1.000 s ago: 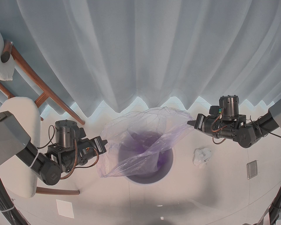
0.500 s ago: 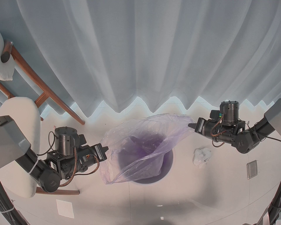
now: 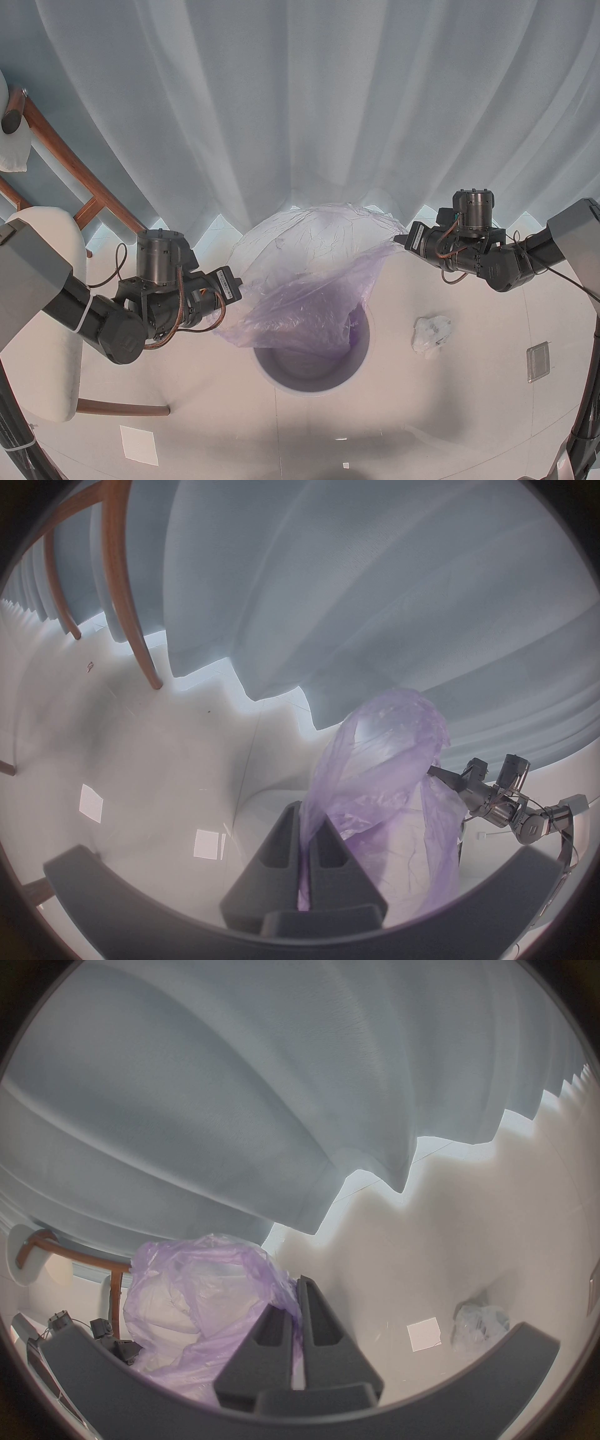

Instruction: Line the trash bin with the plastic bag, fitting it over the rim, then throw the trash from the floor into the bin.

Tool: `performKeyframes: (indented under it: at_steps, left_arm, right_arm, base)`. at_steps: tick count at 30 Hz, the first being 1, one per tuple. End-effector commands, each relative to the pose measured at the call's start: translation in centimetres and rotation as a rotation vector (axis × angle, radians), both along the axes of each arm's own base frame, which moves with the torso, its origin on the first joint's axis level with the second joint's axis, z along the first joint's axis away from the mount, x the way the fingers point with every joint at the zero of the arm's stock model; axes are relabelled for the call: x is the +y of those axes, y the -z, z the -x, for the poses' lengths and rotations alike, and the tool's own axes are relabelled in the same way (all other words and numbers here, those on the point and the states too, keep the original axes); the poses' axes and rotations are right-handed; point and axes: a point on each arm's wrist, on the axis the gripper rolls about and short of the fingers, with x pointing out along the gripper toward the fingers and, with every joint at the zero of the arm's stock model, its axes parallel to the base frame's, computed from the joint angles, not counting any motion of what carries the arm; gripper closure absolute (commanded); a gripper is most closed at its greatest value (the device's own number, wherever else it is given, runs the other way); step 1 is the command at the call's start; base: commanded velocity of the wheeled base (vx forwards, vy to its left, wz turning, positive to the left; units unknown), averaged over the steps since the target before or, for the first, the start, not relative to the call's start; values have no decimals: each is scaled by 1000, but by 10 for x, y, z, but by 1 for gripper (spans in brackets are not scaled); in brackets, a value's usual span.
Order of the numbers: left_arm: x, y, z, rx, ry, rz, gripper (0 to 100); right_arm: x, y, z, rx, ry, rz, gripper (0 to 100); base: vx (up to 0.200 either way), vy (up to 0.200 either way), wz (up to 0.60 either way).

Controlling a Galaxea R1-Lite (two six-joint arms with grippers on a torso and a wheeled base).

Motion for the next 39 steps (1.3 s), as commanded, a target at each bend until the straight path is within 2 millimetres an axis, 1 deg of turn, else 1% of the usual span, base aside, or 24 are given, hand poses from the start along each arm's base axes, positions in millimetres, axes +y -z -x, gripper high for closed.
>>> performKeyframes:
  at_steps: [1, 2, 8, 15, 19, 22, 26, 28, 29, 32, 38, 39]
  left_arm:
    - [-6, -5, -15, -8, -1, 4, 100]
    - [-7, -9, -18, -10, 0, 5, 100]
    - [-9, -10, -28, 5, -4, -1, 100]
    - [-1, 1, -40, 44, -36, -17, 100]
    - [3, 10, -43, 67, -50, -26, 100]
    - [3, 12, -44, 72, -50, -28, 100]
    - [5, 23, -48, 105, -54, -42, 100]
    - [4, 24, -48, 108, -54, -43, 100]
    - [5, 31, -49, 123, -56, -49, 100]
    - [6, 34, -50, 132, -60, -52, 100]
    - [6, 47, -51, 163, -62, -65, 100]
    - [6, 47, -52, 165, -62, -65, 100]
  right_arm:
    - [-5, 5, -18, 13, 18, 2, 100]
    - [-5, 3, -23, 13, 20, 2, 100]
    - [-4, -3, -34, 30, 20, 4, 100]
    - [-3, -2, -40, 79, 28, 13, 100]
    - [-3, 7, -41, 110, 28, 17, 100]
    - [-3, 8, -42, 111, 28, 17, 100]
    - [-4, 15, -42, 152, 27, 24, 100]
    - [-4, 16, -42, 153, 26, 26, 100]
    - [-4, 20, -43, 164, 24, 28, 100]
    - [-6, 23, -43, 174, 27, 27, 100]
    - [-14, 40, -43, 221, 42, 31, 100]
    - [-14, 40, -43, 221, 42, 31, 100]
  base:
    - [0, 0, 0]
    - [0, 0, 0]
    - [0, 0, 0]
    - [0, 0, 0]
    - [0, 0, 0]
    - [0, 0, 0]
    - [0, 0, 0]
    - [0, 0, 0]
    - [0, 0, 0]
    - [0, 0, 0]
    - [0, 0, 0]
    - [0, 0, 0]
